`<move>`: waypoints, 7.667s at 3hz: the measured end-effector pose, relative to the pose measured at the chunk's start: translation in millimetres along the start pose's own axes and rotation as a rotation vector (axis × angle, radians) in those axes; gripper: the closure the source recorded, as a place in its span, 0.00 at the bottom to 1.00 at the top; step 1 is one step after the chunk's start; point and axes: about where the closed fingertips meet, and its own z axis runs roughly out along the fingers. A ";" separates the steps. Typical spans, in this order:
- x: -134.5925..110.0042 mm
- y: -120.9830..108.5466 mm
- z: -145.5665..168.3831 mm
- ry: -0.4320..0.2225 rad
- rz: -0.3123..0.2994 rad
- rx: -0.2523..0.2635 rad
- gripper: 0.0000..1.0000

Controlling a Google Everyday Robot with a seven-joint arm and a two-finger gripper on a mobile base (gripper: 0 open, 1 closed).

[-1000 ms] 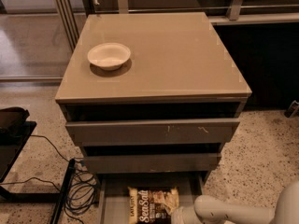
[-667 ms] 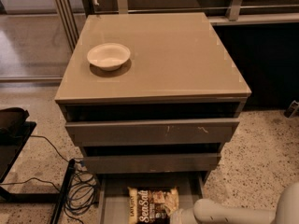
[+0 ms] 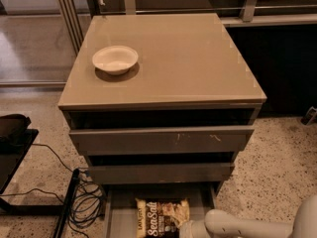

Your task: Pick brown chip bag from bottom drawer and place on counter

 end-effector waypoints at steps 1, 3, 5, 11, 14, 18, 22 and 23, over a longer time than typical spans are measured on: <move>-8.6 -16.7 -2.0 -0.006 -0.038 0.040 0.00; 4.2 -42.0 -4.3 0.020 -0.046 0.149 0.00; 18.7 -85.1 13.5 0.025 -0.060 0.220 0.00; 57.6 -123.2 33.1 0.027 -0.015 0.252 0.65; 35.2 -113.5 3.8 0.003 -0.042 0.242 1.00; -48.6 -85.5 -137.8 0.012 -0.144 0.303 1.00; -148.3 -79.8 -303.4 0.130 -0.253 0.393 1.00; -179.8 -55.4 -351.5 0.116 -0.326 0.457 1.00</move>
Offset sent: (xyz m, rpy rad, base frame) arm 0.0559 -0.0193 0.0047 -0.0332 -0.1572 -0.0888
